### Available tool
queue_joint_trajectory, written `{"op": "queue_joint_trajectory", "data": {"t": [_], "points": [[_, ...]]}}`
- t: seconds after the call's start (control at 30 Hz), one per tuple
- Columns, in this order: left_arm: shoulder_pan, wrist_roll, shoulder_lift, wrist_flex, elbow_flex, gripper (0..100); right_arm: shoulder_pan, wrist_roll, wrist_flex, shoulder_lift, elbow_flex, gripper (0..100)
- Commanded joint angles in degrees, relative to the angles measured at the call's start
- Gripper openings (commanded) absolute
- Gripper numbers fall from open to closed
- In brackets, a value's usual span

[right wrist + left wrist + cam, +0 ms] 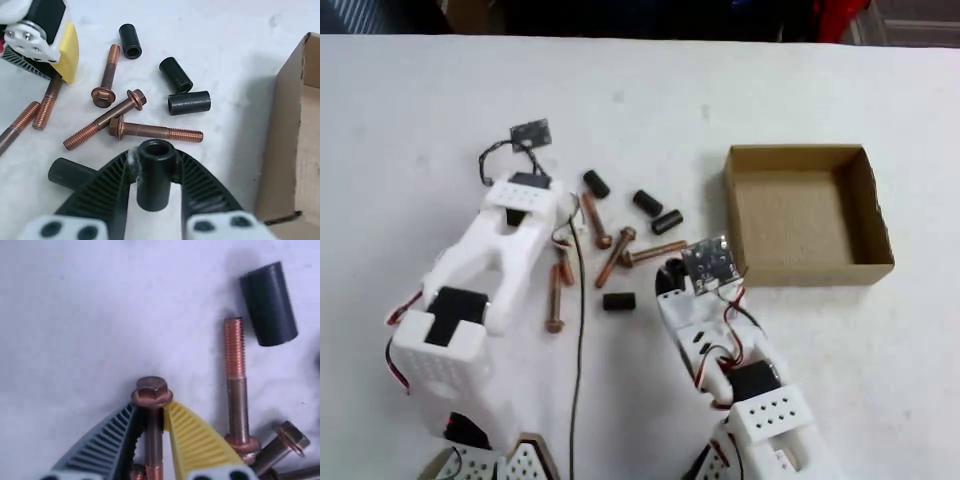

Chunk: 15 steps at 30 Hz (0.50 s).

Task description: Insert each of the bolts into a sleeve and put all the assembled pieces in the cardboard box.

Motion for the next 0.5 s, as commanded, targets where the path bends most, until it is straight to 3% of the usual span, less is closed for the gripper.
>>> {"op": "queue_joint_trajectory", "data": {"t": [0.0,0.23,0.47], "points": [[-0.2,-3.2,-0.3,-6.8,-1.3,6,0.3,0.9,-1.3,-1.1,-0.9,1.7],[0.0,-9.9,-0.9,-14.5,-1.3,6,-0.1,0.5,-5.3,-1.1,-0.4,1.7],[0.0,-12.2,-11.3,-16.1,-0.8,3,-0.2,0.4,-19.6,-1.1,4.3,1.7]]}}
